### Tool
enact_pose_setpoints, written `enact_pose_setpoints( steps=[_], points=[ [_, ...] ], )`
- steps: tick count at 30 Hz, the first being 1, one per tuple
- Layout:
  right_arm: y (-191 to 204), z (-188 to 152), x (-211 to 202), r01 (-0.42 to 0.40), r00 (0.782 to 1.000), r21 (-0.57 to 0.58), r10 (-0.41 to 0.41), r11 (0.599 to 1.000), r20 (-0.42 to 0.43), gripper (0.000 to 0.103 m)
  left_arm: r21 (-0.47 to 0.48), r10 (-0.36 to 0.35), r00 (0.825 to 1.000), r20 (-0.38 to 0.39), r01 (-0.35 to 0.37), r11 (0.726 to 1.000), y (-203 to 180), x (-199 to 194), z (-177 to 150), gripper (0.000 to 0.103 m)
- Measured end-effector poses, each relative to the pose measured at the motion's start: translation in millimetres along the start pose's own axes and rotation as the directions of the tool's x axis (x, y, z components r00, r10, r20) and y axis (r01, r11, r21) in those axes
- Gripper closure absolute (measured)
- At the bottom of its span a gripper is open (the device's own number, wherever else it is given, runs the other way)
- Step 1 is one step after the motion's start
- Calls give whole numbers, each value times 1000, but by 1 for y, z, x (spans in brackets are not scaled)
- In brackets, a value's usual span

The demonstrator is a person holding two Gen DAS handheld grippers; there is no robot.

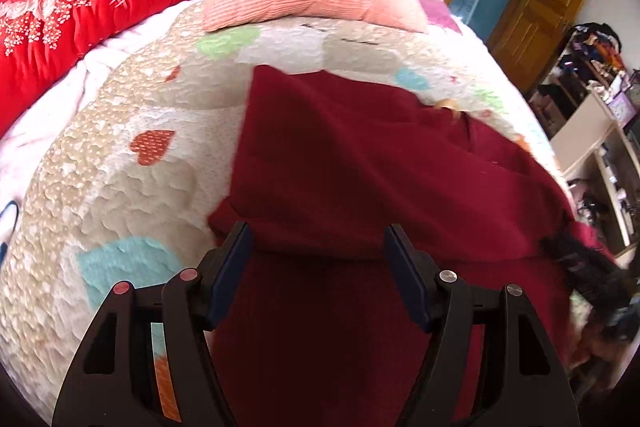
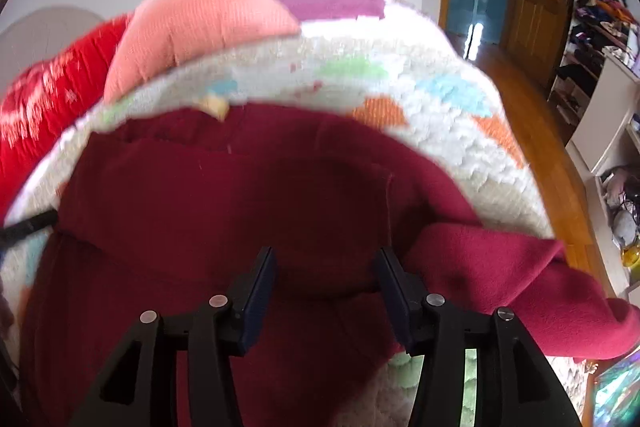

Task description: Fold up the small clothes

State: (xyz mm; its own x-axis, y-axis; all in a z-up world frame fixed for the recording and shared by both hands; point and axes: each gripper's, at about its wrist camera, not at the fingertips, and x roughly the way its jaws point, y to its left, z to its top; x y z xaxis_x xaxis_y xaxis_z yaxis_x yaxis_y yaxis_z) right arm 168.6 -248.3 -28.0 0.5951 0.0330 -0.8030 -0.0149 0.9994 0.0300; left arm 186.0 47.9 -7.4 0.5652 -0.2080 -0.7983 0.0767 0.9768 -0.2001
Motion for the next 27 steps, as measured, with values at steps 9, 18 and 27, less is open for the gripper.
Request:
enact_pose_setpoints(
  steps=[9,18,27],
  points=[
    [-90,0,-63,27,997,233,-44,972,68,52,72,-64,998,-7,65,995,-36,-20,-12,35],
    [-165,-13,-25,-202,978,570,193,797,76,69,94,-85,995,-61,90,991,-61,-14,-22,35],
    [-93,-68,-109,-224,972,301,192,927,133,95,94,-88,995,-52,92,991,-63,-20,-26,35]
  ],
)
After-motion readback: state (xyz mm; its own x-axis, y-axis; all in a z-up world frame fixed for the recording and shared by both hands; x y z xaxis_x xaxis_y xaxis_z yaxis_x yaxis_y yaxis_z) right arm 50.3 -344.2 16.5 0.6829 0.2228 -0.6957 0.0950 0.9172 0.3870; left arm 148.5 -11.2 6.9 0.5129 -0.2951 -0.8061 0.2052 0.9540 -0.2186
